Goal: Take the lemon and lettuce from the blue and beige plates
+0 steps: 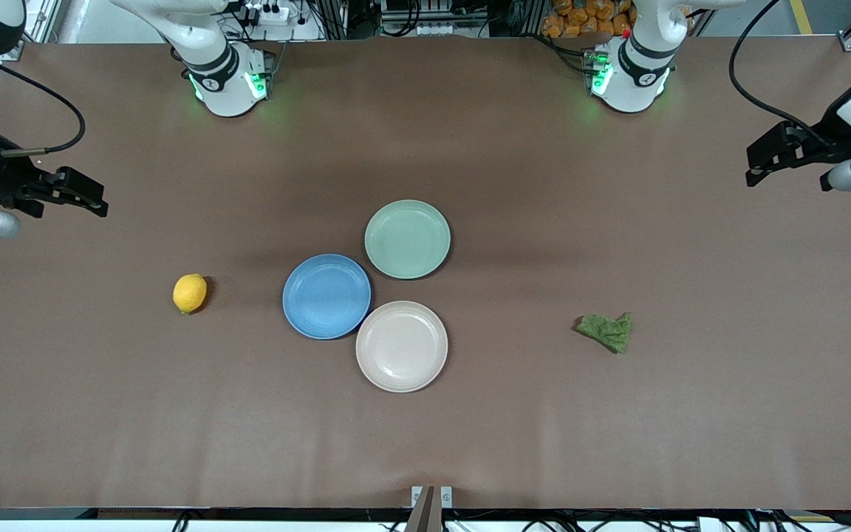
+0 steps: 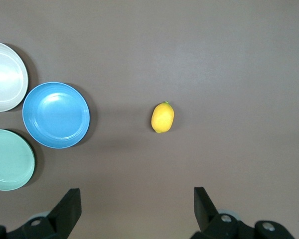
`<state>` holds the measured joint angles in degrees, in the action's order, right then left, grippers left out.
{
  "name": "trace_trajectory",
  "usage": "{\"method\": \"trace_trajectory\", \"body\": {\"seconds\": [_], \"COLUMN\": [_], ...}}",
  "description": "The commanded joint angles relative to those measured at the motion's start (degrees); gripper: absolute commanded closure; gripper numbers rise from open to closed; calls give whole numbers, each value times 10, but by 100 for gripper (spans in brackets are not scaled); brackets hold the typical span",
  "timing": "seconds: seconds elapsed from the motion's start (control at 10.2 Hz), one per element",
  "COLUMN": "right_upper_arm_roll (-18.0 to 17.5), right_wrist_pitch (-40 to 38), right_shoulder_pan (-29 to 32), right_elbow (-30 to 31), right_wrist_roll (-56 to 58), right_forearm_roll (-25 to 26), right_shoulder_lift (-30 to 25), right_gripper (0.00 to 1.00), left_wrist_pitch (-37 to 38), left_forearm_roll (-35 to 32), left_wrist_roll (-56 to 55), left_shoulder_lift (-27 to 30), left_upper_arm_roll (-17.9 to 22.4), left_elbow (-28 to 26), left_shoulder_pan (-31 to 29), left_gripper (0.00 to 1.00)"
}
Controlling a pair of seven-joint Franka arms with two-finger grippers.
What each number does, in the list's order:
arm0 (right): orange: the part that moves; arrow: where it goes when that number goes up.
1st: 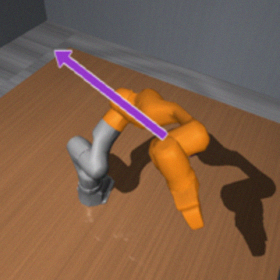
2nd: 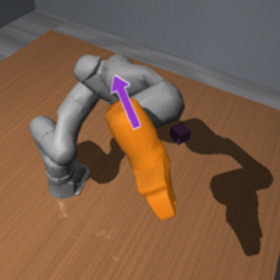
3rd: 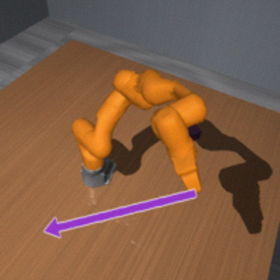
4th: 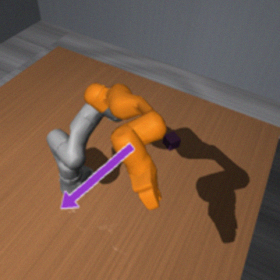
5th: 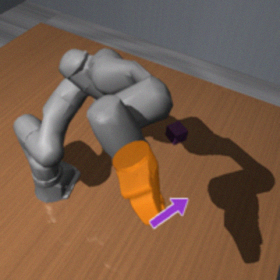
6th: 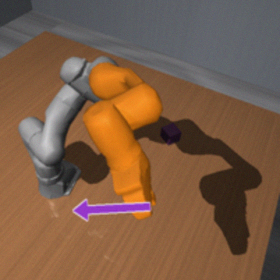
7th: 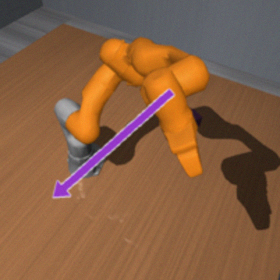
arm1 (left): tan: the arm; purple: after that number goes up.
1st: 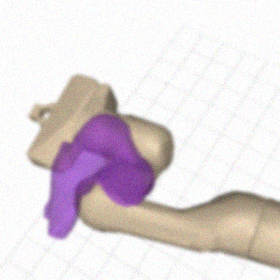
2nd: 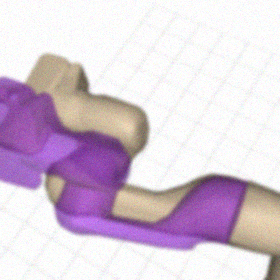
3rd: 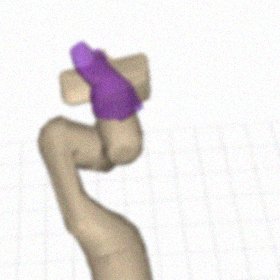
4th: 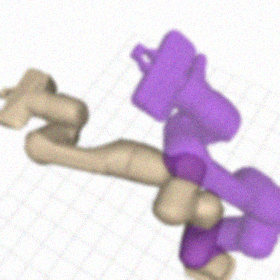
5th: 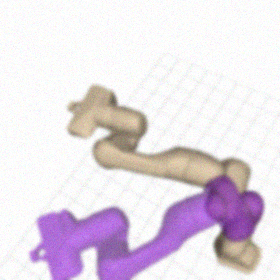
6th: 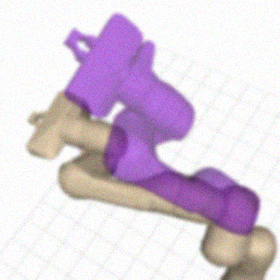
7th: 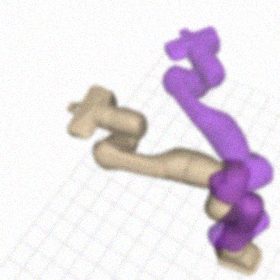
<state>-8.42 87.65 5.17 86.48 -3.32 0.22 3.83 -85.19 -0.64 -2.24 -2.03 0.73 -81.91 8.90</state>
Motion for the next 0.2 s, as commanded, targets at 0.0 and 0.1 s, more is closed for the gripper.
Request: {"method": "trace_trajectory", "body": {"seconds": [0.0,0.1], "right_upper_arm_roll": [-1,-1], "right_wrist_pitch": [-6,-6], "right_shoulder_pan": [5,5], "right_elbow": [-5,-5], "right_wrist_roll": [6,6], "right_forearm_roll": [-10,-10], "right_shoulder_lift": [1,1], "right_gripper": [0,0], "left_wrist_pitch": [-15,-15], "left_forearm_roll": [16,16], "left_wrist_roll": [3,3], "left_shoulder_lift": [12,12], "left_upper_arm_roll": [0,0], "left_elbow": [-19,-18], "left_shoulder_pan": [-2,-3], "left_gripper": [0,0]}}
